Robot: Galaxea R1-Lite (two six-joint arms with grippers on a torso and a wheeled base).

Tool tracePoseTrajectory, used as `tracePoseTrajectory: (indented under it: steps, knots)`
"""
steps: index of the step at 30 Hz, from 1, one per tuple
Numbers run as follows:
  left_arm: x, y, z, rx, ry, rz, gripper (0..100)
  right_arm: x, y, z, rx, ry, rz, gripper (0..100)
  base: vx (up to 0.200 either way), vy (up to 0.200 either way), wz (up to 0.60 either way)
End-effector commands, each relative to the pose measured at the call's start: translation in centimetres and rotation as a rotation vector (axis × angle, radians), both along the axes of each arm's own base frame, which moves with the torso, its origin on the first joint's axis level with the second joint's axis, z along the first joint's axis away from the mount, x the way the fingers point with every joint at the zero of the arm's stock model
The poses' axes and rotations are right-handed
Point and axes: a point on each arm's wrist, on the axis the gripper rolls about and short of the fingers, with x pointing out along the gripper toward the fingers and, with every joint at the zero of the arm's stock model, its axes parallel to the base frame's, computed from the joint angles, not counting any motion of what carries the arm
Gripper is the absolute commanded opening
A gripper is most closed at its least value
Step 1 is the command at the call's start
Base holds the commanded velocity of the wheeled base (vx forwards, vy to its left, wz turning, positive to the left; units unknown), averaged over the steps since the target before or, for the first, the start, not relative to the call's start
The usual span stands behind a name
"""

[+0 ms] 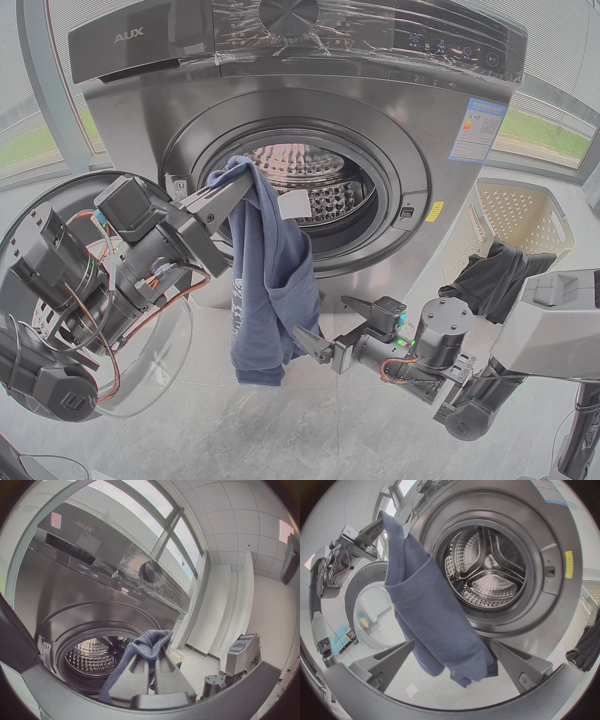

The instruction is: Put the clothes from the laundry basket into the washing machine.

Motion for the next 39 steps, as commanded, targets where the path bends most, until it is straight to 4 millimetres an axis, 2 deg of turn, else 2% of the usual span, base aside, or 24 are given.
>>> tracePoseTrajectory:
  steps: [1,7,17,20,25,31,36,37,39]
  knots:
    - [0.0,-0.1,0.5,-0.015,-0.016,0.002,0,0.7,2.5,-1.3,0.002,-0.015,0.066,100,0.0,0.0,0.0]
    - [0.0,-0.2,0.5,-0.02,-0.015,0.009,0,0.7,4.3,-1.0,0.037,-0.059,0.126,100,0.0,0.0,0.0]
    - [0.0,-0.2,0.6,-0.021,-0.018,0.01,0,3.3,6.6,-3.2,0.036,-0.084,0.125,100,0.0,0.0,0.0]
    - [0.0,-0.1,0.6,-0.022,-0.019,0.012,0,4.0,7.8,-4.2,0.048,-0.098,0.126,100,0.0,0.0,0.0]
    - [0.0,-0.1,0.7,-0.024,-0.021,0.012,0,5.2,8.0,-5.4,0.035,-0.102,0.108,100,0.0,0.0,0.0]
    - [-0.3,0.1,1.3,-0.041,-0.038,0.009,0,6.7,8.2,-7.7,0.015,-0.08,0.085,100,0.0,0.0,0.0]
    - [-0.3,0.2,1.4,-0.045,-0.045,0.008,0,7.5,8.9,-8.2,0.038,-0.104,0.058,100,0.0,0.0,0.0]
    - [-0.3,0.2,1.4,-0.046,-0.044,0.009,0,7.6,9.1,-8.0,0.047,-0.113,0.05,0,0.0,0.0,0.0]
    - [-0.3,0.2,1.4,-0.046,-0.044,0.009,0,7.6,9.1,-7.7,0.056,-0.118,0.047,0,0.0,0.0,0.0]
